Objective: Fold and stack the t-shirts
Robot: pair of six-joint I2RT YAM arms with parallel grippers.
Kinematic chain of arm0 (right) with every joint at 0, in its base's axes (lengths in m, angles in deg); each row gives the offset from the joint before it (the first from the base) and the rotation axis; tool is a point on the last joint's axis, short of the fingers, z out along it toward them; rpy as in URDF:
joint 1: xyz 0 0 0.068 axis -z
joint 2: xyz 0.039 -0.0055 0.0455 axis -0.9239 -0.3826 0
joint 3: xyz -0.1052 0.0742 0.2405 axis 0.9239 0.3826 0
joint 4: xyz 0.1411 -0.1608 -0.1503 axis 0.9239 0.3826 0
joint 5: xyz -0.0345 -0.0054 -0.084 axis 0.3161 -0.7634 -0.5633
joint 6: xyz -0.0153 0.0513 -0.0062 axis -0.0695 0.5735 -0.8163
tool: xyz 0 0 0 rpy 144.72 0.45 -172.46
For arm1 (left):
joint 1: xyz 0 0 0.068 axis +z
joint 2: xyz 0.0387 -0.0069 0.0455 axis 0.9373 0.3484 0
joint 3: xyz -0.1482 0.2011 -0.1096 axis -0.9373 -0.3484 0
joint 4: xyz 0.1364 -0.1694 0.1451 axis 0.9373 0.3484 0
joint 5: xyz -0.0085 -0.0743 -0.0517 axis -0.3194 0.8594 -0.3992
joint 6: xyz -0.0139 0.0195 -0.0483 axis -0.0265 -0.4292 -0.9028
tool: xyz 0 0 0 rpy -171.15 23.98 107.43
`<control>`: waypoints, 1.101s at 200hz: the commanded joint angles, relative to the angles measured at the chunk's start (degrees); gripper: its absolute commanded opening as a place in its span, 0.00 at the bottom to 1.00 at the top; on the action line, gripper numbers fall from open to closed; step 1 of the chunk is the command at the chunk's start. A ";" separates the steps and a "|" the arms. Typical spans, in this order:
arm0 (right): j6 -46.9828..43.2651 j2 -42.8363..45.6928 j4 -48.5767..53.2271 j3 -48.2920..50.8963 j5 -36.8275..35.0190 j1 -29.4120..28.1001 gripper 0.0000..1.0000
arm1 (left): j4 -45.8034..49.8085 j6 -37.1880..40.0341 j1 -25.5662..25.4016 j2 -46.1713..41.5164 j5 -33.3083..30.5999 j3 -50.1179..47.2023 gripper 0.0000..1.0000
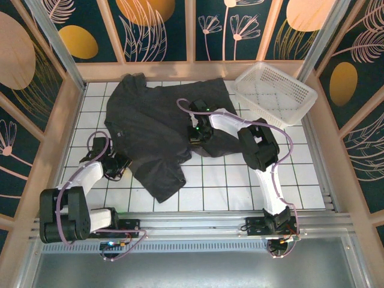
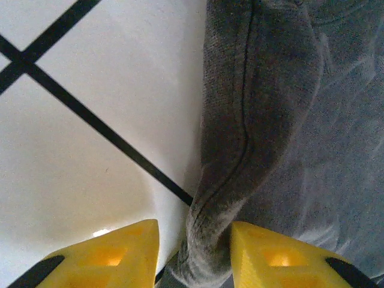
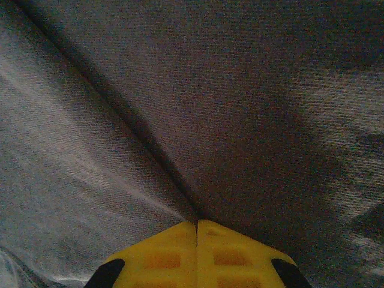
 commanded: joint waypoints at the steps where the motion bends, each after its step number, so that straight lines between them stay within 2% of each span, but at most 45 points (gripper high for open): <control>1: 0.65 -0.60 1.58 0.78 0.62 0.30 0.00 | -3.47 1.34 0.20 2.60 2.75 0.21 0.40; 40: 0.65 0.94 -0.35 1.71 0.40 0.35 0.00 | -4.92 3.00 0.17 8.30 4.01 1.70 0.38; 62: 0.47 4.73 -3.97 4.13 -0.90 0.16 0.05 | -6.23 2.72 0.12 9.73 4.44 2.74 0.36; 89: 1.88 11.04 -8.63 8.90 -6.17 0.82 0.13 | -8.28 2.11 -0.65 12.29 6.34 4.66 0.31; 105: 4.45 15.30 -10.73 13.36 -10.86 1.93 0.21 | -8.40 2.05 -1.39 13.15 6.40 5.71 0.22; 124: 10.48 22.99 -13.01 22.27 -19.14 3.59 0.33 | -7.99 1.53 -1.59 12.30 5.71 6.25 0.00; 144: 17.06 30.22 -14.43 32.36 -23.84 8.81 0.41 | -6.19 0.71 -1.59 9.79 3.85 7.25 0.00; 166: 21.10 33.48 -14.27 40.04 -23.57 14.28 0.47 | -3.36 -0.82 -1.59 7.00 1.34 8.59 0.00; 202: 23.59 33.29 -9.94 40.55 -29.71 15.89 0.58 | 3.03 -3.19 -1.59 3.82 -4.64 11.54 0.00; 220: 24.16 32.41 -8.56 40.67 -31.22 16.47 0.59 | 6.87 -4.88 -1.64 2.68 -8.93 13.40 0.00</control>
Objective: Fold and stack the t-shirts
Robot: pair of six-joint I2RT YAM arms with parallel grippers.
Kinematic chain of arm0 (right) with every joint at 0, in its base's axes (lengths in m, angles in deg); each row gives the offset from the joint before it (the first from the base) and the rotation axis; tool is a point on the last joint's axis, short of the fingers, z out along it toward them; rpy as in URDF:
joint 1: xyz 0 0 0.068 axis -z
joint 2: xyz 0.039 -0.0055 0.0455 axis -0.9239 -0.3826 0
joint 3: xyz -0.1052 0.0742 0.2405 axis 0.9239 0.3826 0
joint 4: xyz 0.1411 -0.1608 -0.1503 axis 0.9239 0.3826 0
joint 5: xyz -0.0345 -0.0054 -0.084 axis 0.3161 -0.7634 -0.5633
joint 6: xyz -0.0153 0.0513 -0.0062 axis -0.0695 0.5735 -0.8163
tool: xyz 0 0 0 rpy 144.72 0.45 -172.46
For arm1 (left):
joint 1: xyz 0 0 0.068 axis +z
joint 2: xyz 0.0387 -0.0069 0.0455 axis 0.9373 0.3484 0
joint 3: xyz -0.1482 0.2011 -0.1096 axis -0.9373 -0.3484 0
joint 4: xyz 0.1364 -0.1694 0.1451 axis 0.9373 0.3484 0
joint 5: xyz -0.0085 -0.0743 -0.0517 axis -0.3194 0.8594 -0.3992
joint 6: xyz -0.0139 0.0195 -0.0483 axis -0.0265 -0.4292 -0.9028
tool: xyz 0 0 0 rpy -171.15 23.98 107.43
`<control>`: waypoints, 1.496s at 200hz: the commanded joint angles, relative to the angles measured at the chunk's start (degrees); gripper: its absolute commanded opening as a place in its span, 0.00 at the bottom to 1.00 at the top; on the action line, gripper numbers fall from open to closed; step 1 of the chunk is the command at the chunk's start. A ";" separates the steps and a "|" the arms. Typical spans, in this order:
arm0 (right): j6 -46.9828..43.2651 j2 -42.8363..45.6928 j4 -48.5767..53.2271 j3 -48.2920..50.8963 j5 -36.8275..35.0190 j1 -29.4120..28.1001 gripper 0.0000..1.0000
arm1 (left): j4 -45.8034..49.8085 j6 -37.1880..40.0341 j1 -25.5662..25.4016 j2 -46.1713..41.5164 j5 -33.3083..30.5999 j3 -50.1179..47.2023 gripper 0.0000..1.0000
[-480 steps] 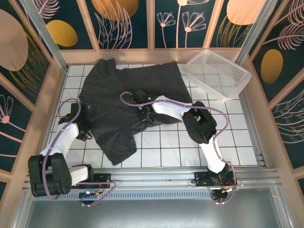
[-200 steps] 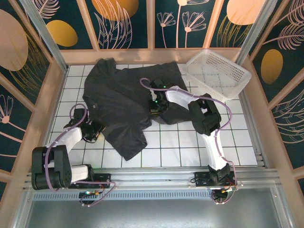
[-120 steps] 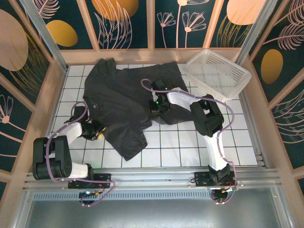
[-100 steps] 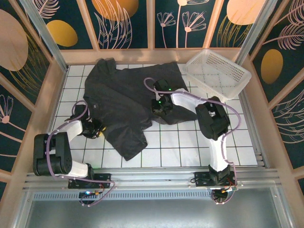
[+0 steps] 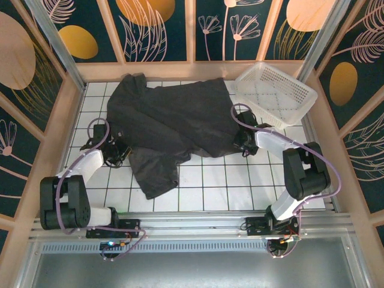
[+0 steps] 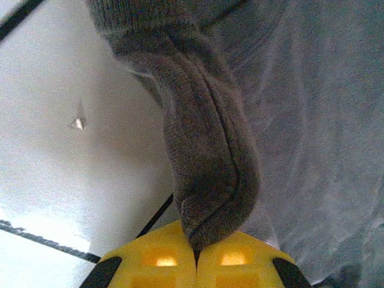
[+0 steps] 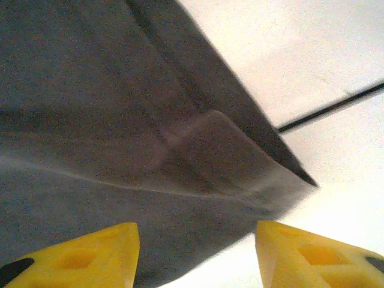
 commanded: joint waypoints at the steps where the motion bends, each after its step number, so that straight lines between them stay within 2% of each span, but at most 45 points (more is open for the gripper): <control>1: 3.16 -0.59 2.86 0.00 -5.27 0.39 0.60 | 6.79 -3.06 -0.19 -2.08 -7.23 2.99 0.00; 30: 0.55 -3.19 0.31 1.49 -3.20 0.54 0.59 | 7.61 -4.48 -0.17 -2.46 -8.52 4.55 0.00; 67: -3.63 -10.01 -1.53 -2.69 -1.53 0.68 0.55 | 8.23 -4.67 -0.13 -2.43 -9.81 5.21 0.00; 86: -5.39 -12.52 -2.60 -5.71 -0.50 0.61 0.40 | 8.43 -4.86 -0.12 -2.62 -10.48 6.25 0.00; 110: -7.69 -13.68 -3.79 -10.64 0.34 0.53 0.00 | 7.98 -5.33 -0.11 -2.24 -9.83 9.01 0.00; 136: -8.80 -11.22 -4.41 -18.71 0.27 0.57 0.00 | 6.97 -6.35 -0.08 -1.85 -8.91 14.97 0.00; 157: -9.21 -8.28 -5.73 -26.51 0.25 0.55 0.00 | 5.33 -7.27 -0.06 -1.34 -8.46 23.97 0.00; 193: -10.73 -1.14 -13.21 -34.44 1.47 0.52 0.00 | 0.65 -8.73 -0.01 -2.17 -10.06 35.90 0.00; 238: -13.40 11.32 -21.55 -33.04 3.59 0.54 0.00 | -9.81 -8.75 0.00 -11.25 -14.11 38.87 0.00; 274: -15.72 23.06 -26.33 -28.16 4.02 0.68 0.00 | -15.54 -4.19 -0.02 -20.69 -20.81 39.65 0.00; 299: -17.23 27.33 -27.18 -28.23 3.43 0.66 0.00 | -17.05 -1.48 0.00 -22.13 -23.48 43.98 0.00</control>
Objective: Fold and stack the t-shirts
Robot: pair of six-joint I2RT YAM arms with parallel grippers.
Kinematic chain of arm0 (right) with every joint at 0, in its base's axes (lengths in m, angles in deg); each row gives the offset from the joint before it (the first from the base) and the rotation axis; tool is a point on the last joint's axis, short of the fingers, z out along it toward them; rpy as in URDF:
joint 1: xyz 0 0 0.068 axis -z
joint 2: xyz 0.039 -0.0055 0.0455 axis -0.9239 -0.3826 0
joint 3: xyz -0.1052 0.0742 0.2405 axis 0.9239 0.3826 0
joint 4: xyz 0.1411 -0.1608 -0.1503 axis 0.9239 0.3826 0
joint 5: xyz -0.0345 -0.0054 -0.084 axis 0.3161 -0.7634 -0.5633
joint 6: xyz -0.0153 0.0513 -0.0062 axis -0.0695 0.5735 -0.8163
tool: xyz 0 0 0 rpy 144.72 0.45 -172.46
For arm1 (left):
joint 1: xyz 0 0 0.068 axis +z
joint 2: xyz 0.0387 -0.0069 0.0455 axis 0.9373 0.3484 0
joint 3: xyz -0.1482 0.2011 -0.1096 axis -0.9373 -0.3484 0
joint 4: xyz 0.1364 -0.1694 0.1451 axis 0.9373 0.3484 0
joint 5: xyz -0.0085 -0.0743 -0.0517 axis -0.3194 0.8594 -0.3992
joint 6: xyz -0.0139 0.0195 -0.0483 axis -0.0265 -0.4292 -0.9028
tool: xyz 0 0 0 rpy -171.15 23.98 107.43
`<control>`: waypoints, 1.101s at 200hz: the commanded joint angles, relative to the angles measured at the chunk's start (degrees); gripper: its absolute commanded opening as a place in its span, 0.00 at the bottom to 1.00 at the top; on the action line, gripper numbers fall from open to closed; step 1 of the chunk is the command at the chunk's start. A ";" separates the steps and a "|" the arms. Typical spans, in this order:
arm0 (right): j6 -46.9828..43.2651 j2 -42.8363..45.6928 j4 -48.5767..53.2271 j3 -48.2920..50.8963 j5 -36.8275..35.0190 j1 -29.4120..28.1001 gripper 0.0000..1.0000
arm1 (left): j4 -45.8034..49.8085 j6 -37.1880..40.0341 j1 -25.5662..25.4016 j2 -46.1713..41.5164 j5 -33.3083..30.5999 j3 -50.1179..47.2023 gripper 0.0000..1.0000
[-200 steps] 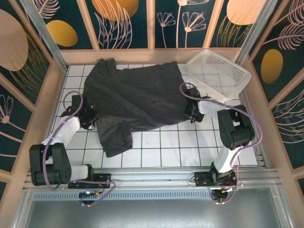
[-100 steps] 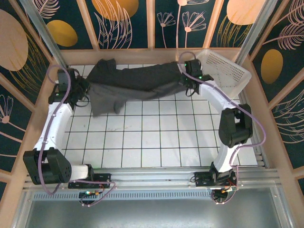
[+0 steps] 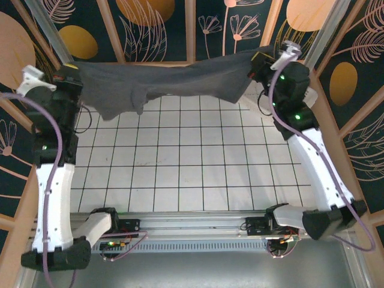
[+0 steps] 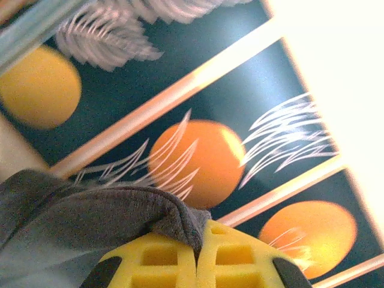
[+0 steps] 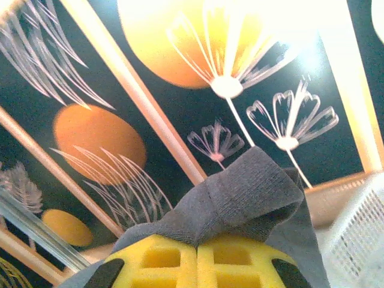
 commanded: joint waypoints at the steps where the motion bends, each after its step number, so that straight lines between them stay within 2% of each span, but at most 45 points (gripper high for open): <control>1: -2.97 3.62 -5.19 0.35 -0.46 0.34 0.00 | -7.41 4.24 0.00 -1.20 -5.67 5.35 0.00; 22: -2.91 2.93 -5.55 -1.93 -1.26 1.02 0.00 | -6.77 4.80 0.00 2.62 -5.25 10.58 0.00; 45: -1.25 -2.86 -5.85 -5.28 0.89 3.09 0.00 | -4.62 2.88 0.00 9.10 -5.95 13.02 0.00; 80: 1.10 -21.67 -3.81 -16.53 6.43 4.62 0.00 | -7.10 3.50 0.13 22.23 -8.89 12.72 0.00; 109: 3.29 -43.90 9.77 -38.33 10.98 5.38 0.00 | -5.52 4.91 1.77 39.09 -3.72 20.01 0.00; 113: 3.80 -48.65 13.82 -43.88 12.62 5.73 0.10 | -4.51 4.89 2.13 42.14 -2.77 21.75 0.00; 120: 4.26 -55.17 19.50 -52.51 14.59 5.97 0.30 | -2.31 5.36 2.72 47.55 -0.32 25.28 0.15; 130: 4.61 -61.96 26.35 -62.48 14.81 6.08 0.49 | 3.93 6.25 3.41 55.22 3.83 33.15 0.48; 138: 4.45 -66.44 30.72 -68.13 13.95 5.89 0.57 | 10.29 7.50 3.52 61.22 6.75 40.71 0.76; 144: 4.36 -67.87 32.73 -69.58 13.08 5.68 0.60 | 14.39 8.87 3.45 64.94 9.32 45.96 0.86; 156: 3.74 -66.69 33.13 -66.12 11.26 5.17 0.63 | 21.57 10.27 3.25 69.16 11.46 51.78 0.91; 168: 3.08 -61.35 29.05 -54.85 9.80 4.58 0.63 | 24.51 11.85 3.17 67.83 10.24 48.90 0.90; 185: 3.96 -51.04 19.49 -34.34 9.37 3.86 0.62 | 22.37 11.69 3.21 59.73 6.95 34.51 0.87; 199: 5.58 -44.24 15.26 -21.22 8.89 3.28 0.61 | 18.55 9.80 3.16 52.54 7.05 21.19 0.82; 220: 7.15 -36.12 11.18 -3.84 8.29 1.33 0.51 | 14.29 5.42 3.08 43.80 8.23 3.55 0.74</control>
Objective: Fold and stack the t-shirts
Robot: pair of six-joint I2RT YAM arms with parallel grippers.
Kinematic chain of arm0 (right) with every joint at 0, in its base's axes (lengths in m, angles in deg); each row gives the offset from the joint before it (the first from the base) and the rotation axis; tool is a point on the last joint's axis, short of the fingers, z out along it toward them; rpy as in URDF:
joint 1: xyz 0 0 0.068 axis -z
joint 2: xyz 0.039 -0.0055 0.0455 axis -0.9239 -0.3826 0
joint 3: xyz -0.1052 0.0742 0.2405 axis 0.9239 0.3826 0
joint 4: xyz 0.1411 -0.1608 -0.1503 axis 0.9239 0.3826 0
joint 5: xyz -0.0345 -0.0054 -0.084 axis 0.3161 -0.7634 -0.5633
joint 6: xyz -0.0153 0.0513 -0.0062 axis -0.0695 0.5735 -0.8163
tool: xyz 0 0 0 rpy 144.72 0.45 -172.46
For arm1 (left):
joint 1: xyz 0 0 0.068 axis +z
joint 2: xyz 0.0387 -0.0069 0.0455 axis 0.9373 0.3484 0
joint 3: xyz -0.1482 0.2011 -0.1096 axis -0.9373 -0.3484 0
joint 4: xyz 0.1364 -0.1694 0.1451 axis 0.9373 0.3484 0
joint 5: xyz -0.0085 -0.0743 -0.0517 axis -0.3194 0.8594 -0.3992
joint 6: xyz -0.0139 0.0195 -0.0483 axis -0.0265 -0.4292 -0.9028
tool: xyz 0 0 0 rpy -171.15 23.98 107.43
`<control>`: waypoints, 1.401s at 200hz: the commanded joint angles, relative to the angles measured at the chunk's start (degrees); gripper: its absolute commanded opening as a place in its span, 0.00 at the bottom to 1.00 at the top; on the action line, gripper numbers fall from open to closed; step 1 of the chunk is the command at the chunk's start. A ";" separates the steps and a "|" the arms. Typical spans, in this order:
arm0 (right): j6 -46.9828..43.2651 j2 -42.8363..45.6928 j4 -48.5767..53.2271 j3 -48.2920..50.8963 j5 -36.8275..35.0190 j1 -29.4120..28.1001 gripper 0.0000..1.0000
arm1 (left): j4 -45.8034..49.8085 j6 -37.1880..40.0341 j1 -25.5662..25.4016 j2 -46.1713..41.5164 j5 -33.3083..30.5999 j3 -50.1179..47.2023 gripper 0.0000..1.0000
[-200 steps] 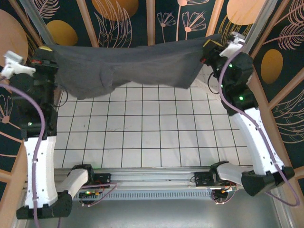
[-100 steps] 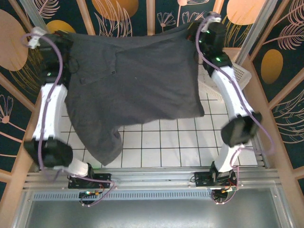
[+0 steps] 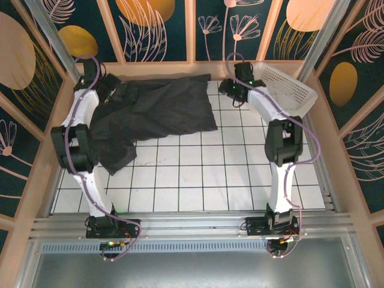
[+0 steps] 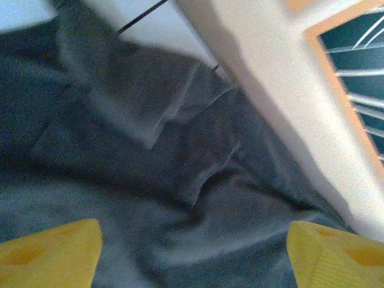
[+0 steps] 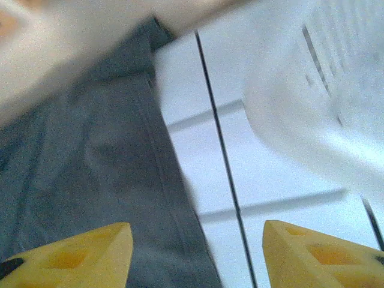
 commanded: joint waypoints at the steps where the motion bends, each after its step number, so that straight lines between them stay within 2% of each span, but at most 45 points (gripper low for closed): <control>1: 2.41 11.69 -8.86 13.20 -1.30 -2.33 0.51 | -3.59 -3.46 0.07 -11.57 0.92 -14.43 0.74; 27: 2.34 13.52 -8.81 22.14 -0.24 -5.04 0.38 | -5.82 -6.47 -0.37 -19.82 0.93 -29.24 0.66; 48: -0.63 11.06 -7.83 22.74 -1.86 -7.74 0.36 | -5.08 -5.42 -0.47 -22.56 0.60 -34.14 0.64; 92: -3.67 0.38 -0.96 15.64 -3.66 -9.49 0.40 | -0.93 -2.62 -0.47 -23.00 -1.17 -35.70 0.62; 134: -5.61 -2.43 -1.48 14.03 -4.52 -9.10 0.38 | -1.61 -2.60 -0.46 -22.57 -0.88 -38.58 0.60; 187: -5.23 -4.16 -1.29 13.26 -1.40 -8.50 0.33 | -2.74 -2.27 -0.50 -21.70 -1.53 -42.20 0.60; 239: -3.43 -5.42 -0.41 12.30 0.05 -8.11 0.34 | -2.90 -1.81 -0.50 -21.24 -1.74 -42.09 0.59; 280: -2.19 -4.75 -0.54 12.68 -0.06 -8.10 0.22 | -3.10 -1.66 -0.46 -20.72 -1.53 -41.69 0.58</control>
